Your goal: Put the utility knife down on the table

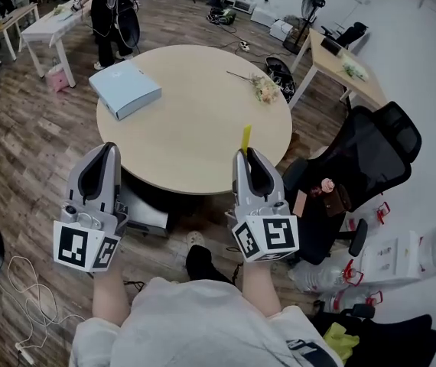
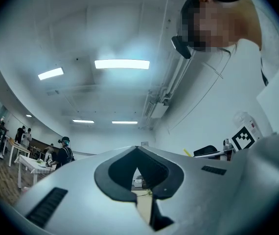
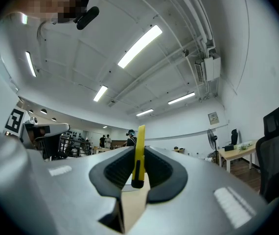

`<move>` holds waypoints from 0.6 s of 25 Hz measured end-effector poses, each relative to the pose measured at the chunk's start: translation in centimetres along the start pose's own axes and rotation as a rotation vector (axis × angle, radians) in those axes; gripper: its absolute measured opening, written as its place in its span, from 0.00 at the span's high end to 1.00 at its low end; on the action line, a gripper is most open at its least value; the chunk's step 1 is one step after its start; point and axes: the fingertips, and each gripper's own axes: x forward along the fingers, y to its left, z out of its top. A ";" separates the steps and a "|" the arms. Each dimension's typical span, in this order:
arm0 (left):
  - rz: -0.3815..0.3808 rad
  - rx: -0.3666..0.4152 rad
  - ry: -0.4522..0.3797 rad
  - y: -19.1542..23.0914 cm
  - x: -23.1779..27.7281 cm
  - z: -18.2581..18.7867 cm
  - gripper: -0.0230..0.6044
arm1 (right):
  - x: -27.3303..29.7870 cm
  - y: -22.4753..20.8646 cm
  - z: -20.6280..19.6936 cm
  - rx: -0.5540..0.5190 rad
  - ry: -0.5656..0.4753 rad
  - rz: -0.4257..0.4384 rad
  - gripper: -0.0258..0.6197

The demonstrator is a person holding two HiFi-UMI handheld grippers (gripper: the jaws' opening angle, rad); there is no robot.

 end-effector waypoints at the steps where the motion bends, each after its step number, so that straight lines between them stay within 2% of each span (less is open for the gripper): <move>1: 0.007 0.004 -0.002 0.4 0.7 -0.1 0.95 | 0.9 -0.3 -0.1 0.002 -0.001 0.007 0.85; 15: 0.108 0.028 0.002 4.2 10.5 -3.3 0.95 | 13.2 -5.6 -2.1 0.021 0.020 0.124 0.85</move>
